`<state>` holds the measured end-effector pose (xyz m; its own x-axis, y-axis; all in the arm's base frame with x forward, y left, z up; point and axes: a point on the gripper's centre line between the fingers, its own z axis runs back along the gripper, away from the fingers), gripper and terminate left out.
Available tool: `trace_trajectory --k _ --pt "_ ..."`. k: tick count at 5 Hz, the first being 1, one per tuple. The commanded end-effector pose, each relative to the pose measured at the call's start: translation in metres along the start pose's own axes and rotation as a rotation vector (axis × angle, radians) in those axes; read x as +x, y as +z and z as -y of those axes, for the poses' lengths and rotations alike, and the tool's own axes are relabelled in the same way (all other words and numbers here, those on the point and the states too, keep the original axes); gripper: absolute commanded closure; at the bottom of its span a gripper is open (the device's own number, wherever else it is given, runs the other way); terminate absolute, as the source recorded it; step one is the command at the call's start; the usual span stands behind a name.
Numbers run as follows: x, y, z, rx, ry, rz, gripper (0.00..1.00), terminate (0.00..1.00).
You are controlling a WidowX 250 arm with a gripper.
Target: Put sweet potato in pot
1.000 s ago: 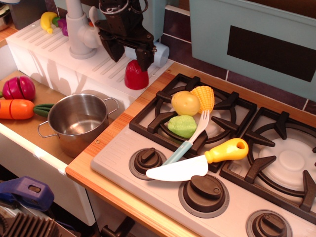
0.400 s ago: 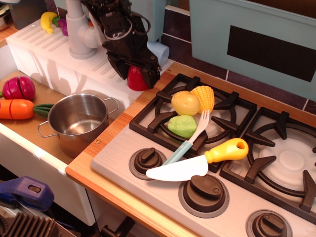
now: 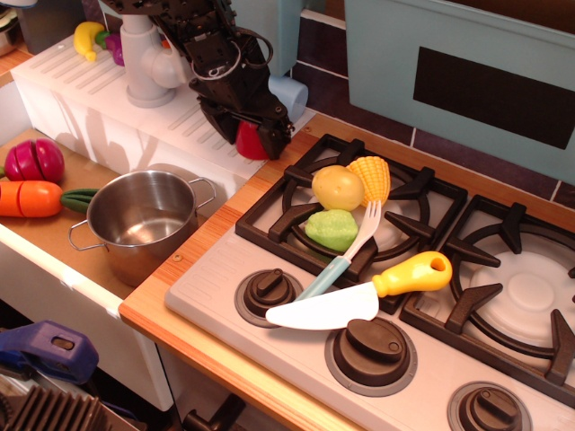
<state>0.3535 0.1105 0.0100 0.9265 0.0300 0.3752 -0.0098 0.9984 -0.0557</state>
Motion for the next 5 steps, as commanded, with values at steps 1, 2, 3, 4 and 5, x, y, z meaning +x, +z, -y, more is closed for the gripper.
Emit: trace_trajectory --k 1,2,3,4,5 --pt "0.013 0.017 0.002 0.03 0.01 0.005 1.0 0.0" --pt "0.006 0.04 0.001 0.103 -0.003 -0.046 1.0 0.0" --pt "-0.008 0.058 -0.013 0.145 -0.022 -0.093 1.0 0.0" --pt "-0.027 0.06 -0.034 0.214 -0.026 -0.136 1.0 0.0" --pt "-0.036 0.064 -0.053 0.248 -0.016 -0.207 1.0 0.0"
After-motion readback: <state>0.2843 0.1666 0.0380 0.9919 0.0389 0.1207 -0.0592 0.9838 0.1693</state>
